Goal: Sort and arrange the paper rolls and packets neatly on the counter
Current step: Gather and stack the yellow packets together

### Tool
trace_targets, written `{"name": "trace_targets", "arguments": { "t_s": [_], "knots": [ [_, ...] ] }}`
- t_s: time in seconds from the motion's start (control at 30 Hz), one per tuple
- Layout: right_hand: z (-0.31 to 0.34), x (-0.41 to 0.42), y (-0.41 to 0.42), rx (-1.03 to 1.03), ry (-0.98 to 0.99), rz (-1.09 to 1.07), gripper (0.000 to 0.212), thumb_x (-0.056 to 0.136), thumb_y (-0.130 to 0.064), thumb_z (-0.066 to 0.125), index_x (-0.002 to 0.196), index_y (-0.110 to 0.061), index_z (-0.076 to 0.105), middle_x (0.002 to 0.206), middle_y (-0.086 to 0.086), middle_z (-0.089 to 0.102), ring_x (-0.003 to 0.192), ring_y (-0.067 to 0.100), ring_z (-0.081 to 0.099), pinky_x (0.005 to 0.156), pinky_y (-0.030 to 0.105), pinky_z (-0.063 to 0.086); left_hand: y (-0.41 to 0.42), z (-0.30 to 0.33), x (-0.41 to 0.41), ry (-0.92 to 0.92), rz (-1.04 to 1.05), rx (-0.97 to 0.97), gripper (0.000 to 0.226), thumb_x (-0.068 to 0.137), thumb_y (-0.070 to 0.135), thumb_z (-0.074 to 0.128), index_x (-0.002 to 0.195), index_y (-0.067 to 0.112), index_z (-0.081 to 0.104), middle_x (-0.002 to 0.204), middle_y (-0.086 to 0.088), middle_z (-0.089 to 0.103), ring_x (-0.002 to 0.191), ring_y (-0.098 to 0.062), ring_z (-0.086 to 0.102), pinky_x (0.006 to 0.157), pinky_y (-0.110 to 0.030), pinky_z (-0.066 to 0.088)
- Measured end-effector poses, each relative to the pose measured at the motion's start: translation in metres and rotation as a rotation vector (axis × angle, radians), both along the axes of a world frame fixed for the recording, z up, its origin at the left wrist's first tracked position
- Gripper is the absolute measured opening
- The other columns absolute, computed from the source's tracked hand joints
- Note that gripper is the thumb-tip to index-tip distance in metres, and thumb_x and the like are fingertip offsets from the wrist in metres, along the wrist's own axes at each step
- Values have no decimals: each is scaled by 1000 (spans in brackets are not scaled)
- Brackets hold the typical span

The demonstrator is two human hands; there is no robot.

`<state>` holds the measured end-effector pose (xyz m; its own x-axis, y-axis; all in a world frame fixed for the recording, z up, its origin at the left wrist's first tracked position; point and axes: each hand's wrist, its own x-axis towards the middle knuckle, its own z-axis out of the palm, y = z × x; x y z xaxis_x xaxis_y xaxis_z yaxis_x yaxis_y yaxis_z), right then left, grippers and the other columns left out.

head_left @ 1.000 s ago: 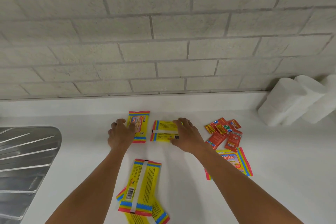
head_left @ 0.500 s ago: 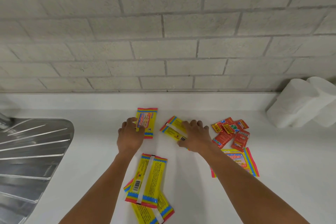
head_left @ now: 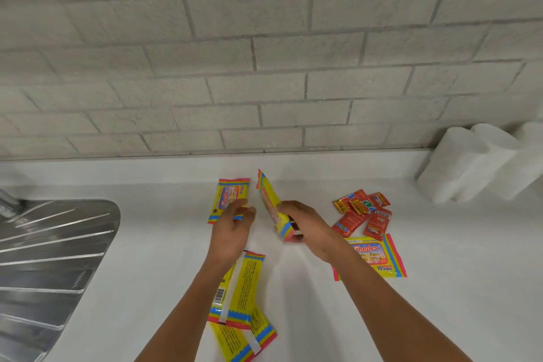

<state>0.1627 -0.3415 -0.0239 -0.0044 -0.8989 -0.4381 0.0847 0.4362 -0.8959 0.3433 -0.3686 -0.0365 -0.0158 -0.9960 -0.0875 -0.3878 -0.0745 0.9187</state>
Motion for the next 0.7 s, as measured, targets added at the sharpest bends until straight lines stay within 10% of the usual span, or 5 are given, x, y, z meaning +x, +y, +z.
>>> {"name": "trace_targets", "arguments": {
  "t_s": [0.13, 0.37, 0.7],
  "knots": [
    [5, 10, 9, 27, -255, 38, 40, 96, -40, 52, 120, -12, 66, 108, 17, 72, 97, 26, 68, 99, 48, 51, 8, 2, -3, 95, -27, 58, 35, 92, 54, 54, 123, 38, 56, 112, 3, 67, 100, -19, 67, 92, -44, 54],
    [9, 24, 14, 8, -465, 56, 46, 101, -40, 41, 130, -9, 61, 119, 22, 69, 107, 35, 66, 99, 51, 50, 15, 10, 3, 245, 15, 113, 50, 96, 17, 60, 143, 25, 43, 111, -6, 68, 92, -20, 70, 72, -36, 60],
    [10, 20, 11, -39, 45, 29, 23, 101, -33, 51, 118, -26, 65, 112, 2, 70, 87, 21, 70, 86, 38, 57, -38, 35, 30, 198, 80, 70, 46, 92, 5, 62, 129, 31, 52, 115, -4, 64, 100, -25, 68, 70, -31, 55]
  ]
}}
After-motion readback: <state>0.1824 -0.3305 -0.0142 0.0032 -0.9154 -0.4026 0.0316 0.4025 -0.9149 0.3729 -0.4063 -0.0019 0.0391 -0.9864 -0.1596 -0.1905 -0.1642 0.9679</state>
